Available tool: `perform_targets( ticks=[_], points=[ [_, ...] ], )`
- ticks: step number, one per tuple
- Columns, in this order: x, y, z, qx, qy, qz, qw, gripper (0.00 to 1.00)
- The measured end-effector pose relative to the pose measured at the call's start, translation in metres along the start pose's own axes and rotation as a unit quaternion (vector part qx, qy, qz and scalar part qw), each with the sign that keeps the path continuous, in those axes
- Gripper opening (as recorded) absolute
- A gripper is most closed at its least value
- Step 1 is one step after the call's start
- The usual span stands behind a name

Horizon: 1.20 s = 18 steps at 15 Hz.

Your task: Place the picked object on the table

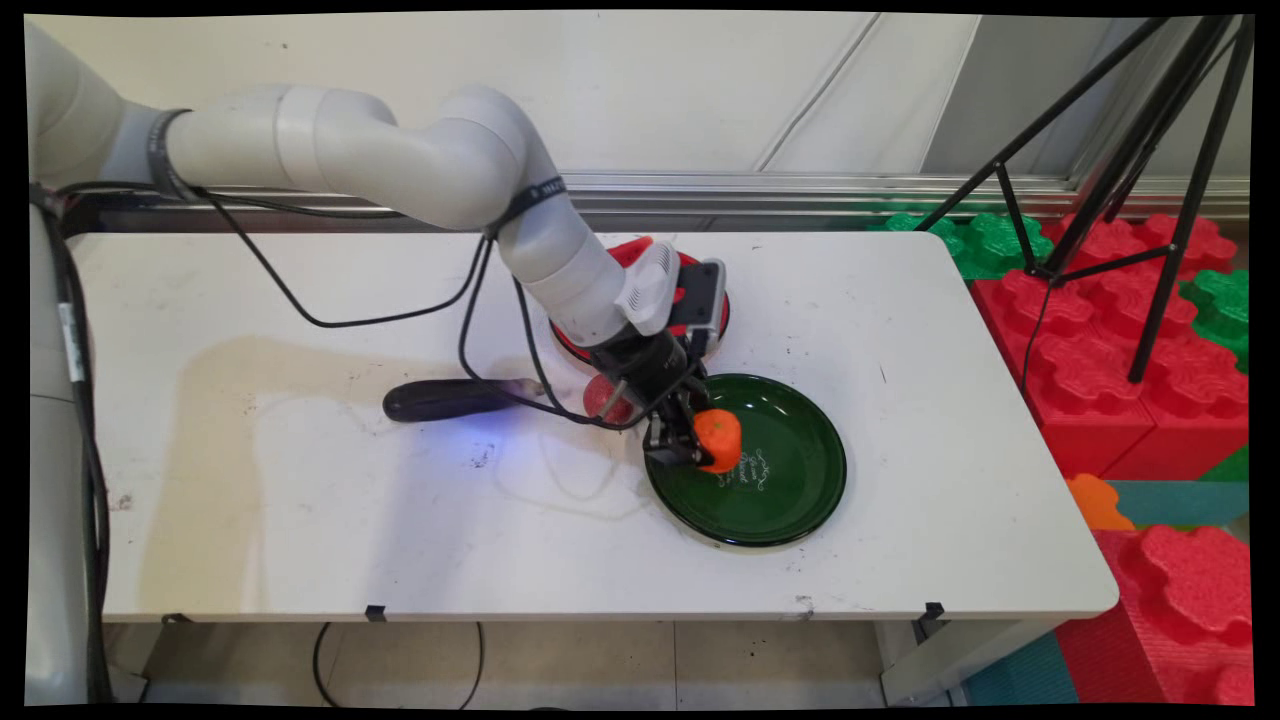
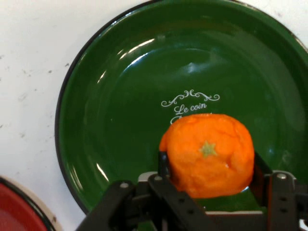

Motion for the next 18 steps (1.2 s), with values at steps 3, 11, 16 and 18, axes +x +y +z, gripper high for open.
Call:
perform_targets(
  ticks=[3,11,16,18],
  points=[
    [-0.003,0.005,-0.018,0.007,0.009,-0.008,0.9999,0.00],
    [-0.033,0.025,-0.081,0.015,0.026,-0.027,0.9992,0.00],
    [-0.063,0.037,-0.116,0.020,0.012,-0.030,0.9993,0.00],
    [-0.077,0.041,-0.128,0.023,0.004,-0.035,0.9991,0.00]
  ],
)
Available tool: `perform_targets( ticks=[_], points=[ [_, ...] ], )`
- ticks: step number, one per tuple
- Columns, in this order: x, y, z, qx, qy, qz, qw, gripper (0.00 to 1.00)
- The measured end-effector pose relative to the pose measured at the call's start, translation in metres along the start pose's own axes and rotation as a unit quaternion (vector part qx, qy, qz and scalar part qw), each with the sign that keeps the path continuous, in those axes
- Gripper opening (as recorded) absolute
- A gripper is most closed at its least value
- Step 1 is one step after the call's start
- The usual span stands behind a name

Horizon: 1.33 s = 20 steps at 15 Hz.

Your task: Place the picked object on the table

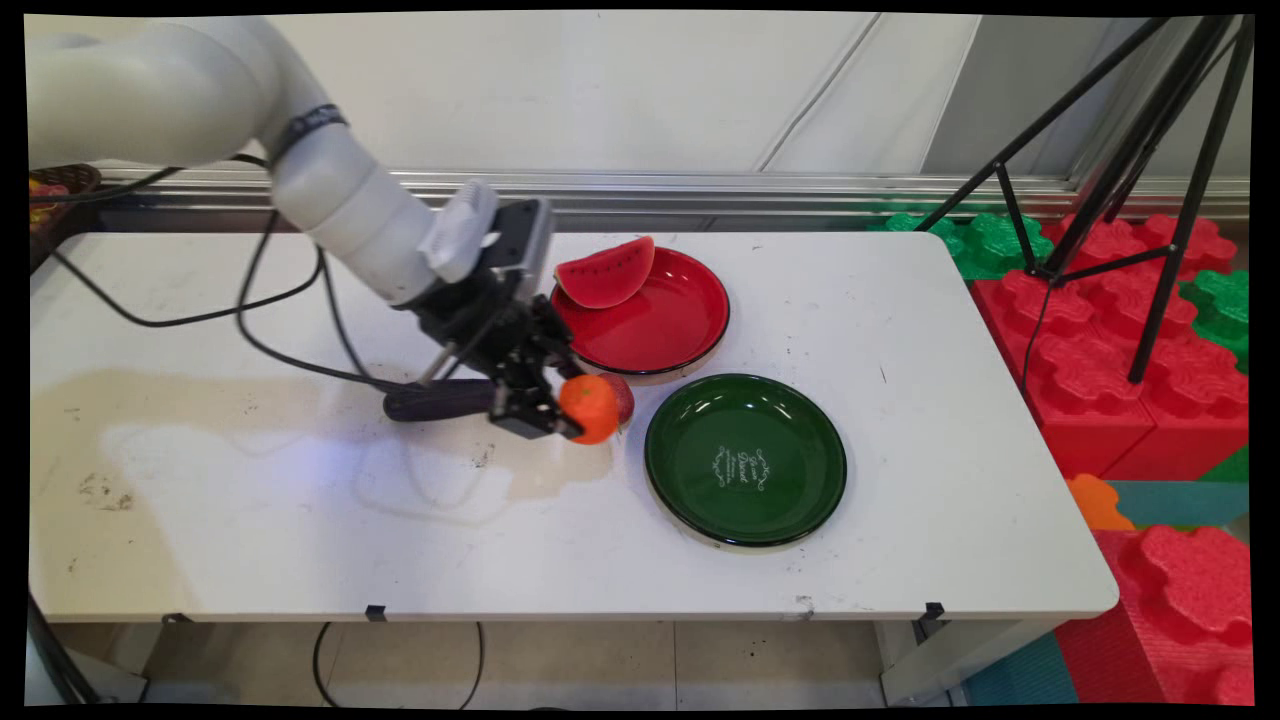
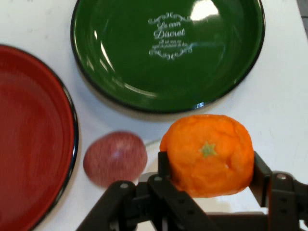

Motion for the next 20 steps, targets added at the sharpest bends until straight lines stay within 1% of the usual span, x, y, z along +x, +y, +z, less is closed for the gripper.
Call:
perform_targets(
  ticks=[3,7,9,12,17,18,20],
  points=[
    [-0.016,0.002,-0.009,0.002,-0.012,-0.006,0.9999,0.00],
    [-0.047,0.005,-0.014,-0.001,-0.037,-0.013,0.9992,0.00],
    [-0.064,0.005,-0.011,-0.004,-0.053,-0.017,0.9984,0.00],
    [-0.084,0.003,-0.003,-0.011,-0.071,-0.024,0.9971,0.00],
    [-0.101,-0.001,0.009,-0.022,-0.085,-0.037,0.9955,0.00],
    [-0.103,-0.001,0.011,-0.023,-0.086,-0.038,0.9953,1.00],
    [-0.107,-0.003,0.013,-0.023,-0.086,-0.042,0.9951,1.00]
  ],
)
